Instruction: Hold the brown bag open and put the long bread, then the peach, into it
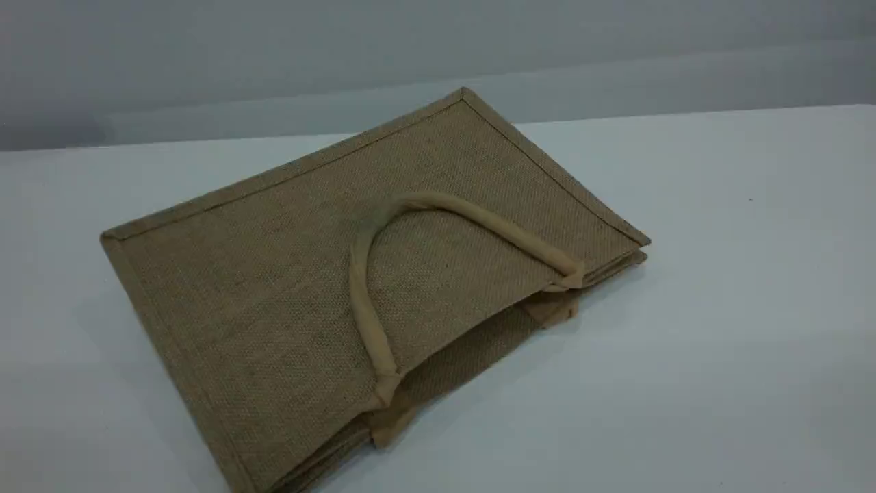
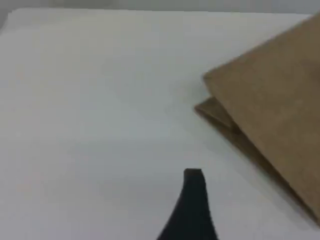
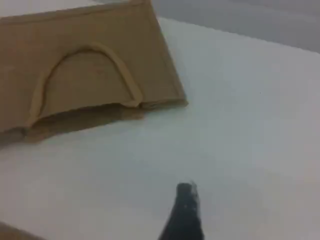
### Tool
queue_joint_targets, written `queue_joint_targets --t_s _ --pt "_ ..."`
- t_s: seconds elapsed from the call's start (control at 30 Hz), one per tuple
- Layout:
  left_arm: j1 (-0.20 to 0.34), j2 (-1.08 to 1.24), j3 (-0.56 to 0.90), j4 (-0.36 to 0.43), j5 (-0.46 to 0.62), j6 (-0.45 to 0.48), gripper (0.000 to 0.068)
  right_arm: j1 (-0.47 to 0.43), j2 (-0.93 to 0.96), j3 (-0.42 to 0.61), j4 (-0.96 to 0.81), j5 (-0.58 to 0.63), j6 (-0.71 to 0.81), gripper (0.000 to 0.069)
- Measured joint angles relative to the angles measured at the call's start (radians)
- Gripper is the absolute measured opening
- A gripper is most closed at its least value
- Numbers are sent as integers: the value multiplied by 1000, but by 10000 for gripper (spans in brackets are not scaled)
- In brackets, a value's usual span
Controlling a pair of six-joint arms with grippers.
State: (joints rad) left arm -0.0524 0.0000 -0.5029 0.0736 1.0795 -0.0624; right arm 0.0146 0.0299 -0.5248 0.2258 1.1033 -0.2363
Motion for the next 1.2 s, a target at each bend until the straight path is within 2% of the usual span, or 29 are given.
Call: queue_joint_targets --t_s 0.07,0.13,0.5,0.67,1.2 --pt "42 0 0 2 0 0 559 1 -7 0 27 0 0 556" --pt "60 0 0 2 0 -1 559 15 -26 0 31 -1 -1 556" --pt "59 0 0 5 -1 -1 559 16 -30 0 45 -1 0 555" --pt "38 0 0 5 -1 1 559 16 -30 0 45 -1 0 555" --pt "39 0 0 5 -1 1 559 16 -30 0 47 -1 -1 555"
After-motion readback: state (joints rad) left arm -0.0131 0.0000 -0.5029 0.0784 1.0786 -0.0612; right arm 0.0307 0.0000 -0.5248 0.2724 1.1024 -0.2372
